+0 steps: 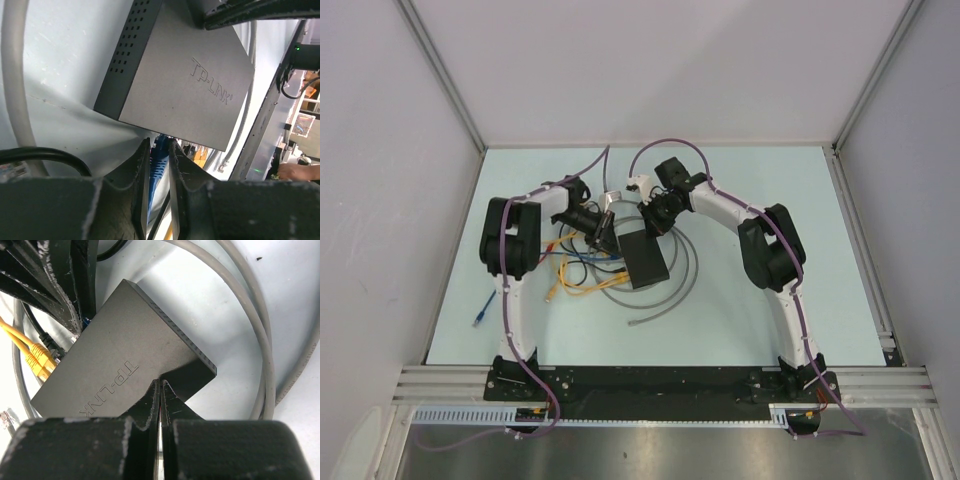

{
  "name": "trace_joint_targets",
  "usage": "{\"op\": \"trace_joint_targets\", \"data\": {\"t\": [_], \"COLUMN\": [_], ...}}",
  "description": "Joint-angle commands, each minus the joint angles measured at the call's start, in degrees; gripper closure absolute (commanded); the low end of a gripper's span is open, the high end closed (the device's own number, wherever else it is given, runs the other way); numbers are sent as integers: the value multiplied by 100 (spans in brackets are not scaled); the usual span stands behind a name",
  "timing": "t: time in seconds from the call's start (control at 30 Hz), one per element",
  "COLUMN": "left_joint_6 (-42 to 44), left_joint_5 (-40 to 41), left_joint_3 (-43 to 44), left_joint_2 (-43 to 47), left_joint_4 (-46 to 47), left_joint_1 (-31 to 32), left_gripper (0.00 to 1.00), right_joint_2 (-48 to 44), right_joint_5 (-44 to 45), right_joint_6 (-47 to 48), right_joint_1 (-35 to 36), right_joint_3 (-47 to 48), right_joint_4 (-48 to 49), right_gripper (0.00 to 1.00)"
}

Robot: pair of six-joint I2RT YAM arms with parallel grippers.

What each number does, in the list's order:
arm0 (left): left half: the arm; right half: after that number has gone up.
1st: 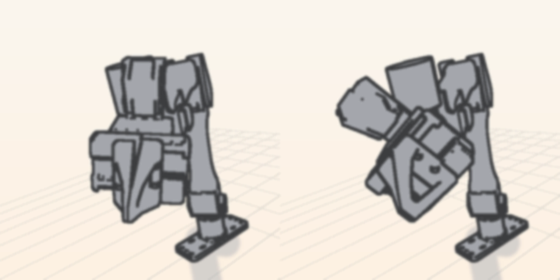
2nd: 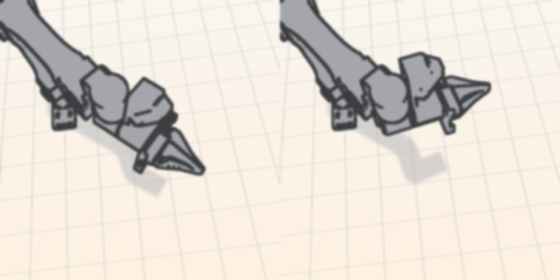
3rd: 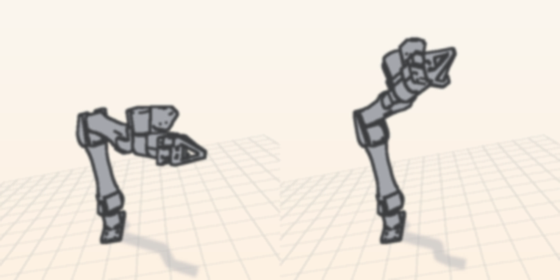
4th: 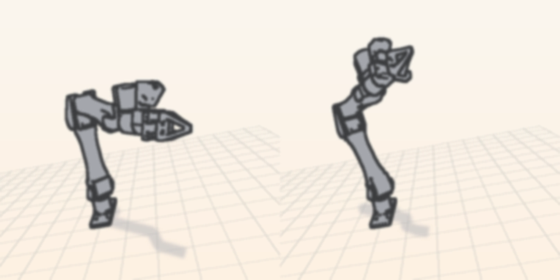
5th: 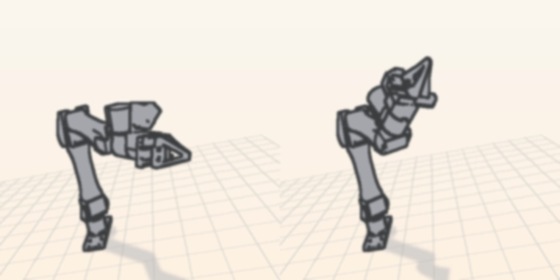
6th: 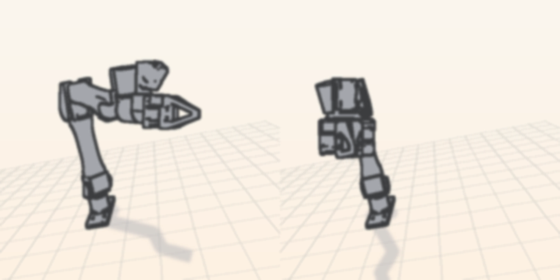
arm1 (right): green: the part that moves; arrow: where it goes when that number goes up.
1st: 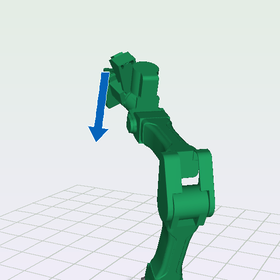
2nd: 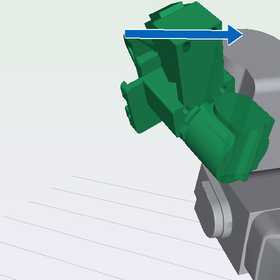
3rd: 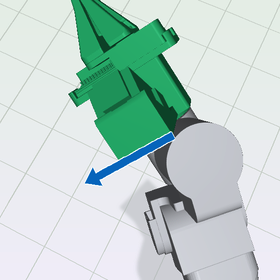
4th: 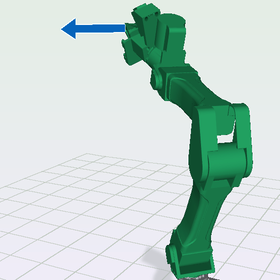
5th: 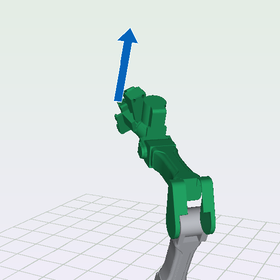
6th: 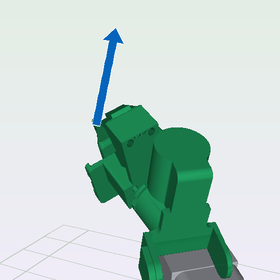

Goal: Pull the plug from the switch port

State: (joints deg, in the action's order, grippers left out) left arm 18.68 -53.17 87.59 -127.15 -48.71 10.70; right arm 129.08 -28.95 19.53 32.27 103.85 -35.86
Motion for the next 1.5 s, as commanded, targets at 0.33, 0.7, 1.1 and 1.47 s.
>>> {"op": "trace_joint_targets", "data": {"t": [0.33,0.7,1.1,1.47], "left_joint_6": [356,462,760,1041], "left_joint_5": [465,342,316,799], "left_joint_3": [277,150,-637,1153], "left_joint_2": [-249,-20,191,-37], "left_joint_4": [-51,-42,-24,-1017], "left_joint_1": [-77,-261,-340,-384], "left_gripper": [92,92,92,91], "right_joint_2": [575,584,575,592], "right_joint_5": [917,926,953,909], "right_joint_6": [183,192,200,192], "right_joint_1": [-10,-10,-2,-28], "right_joint_3": [-436,-419,-428,-445], "right_joint_4": [-624,-633,-624,-633], "right_gripper": [100,100,100,100]}}
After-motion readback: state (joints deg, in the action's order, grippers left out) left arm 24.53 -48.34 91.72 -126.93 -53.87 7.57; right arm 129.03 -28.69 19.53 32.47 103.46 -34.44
